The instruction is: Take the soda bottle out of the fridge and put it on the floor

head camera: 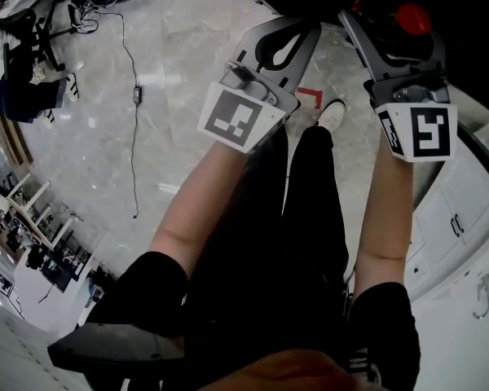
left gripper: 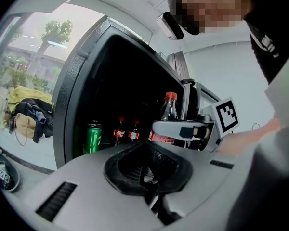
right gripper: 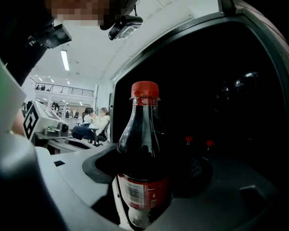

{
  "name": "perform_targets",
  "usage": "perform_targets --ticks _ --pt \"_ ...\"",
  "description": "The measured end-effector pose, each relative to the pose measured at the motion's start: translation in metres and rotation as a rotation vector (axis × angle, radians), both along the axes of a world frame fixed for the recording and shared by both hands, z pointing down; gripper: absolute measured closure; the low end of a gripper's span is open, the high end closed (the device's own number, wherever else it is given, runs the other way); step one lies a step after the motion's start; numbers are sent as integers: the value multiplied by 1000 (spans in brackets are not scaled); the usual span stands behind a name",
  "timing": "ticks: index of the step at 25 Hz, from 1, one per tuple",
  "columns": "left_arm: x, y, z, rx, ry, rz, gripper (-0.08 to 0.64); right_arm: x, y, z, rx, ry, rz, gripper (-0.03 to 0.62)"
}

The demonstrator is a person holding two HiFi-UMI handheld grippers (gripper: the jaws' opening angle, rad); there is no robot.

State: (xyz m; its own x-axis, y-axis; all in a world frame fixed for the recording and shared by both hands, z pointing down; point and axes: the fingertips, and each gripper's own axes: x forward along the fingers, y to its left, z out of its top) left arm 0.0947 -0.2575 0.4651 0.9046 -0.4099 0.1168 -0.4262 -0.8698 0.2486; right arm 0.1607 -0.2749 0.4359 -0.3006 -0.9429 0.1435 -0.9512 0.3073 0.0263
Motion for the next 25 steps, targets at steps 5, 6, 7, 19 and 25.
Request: perform_targets --ticks 5,6,7,19,25 --pt "-3 27 7 25 -20 -32 560 -11 33 12 -22 -21 -66 273" --pt "-4 31 8 31 -27 -41 560 -13 38 16 -24 -23 -83 273" --pt "-5 36 10 39 -32 -51 560 -16 43 20 -27 -25 -100 273" --pt "-60 78 90 -14 -120 -216 560 -76 89 147 -184 -89 -255 273" --pt "-90 93 180 -83 -200 -195 560 -106 104 250 -281 -66 -275 273"
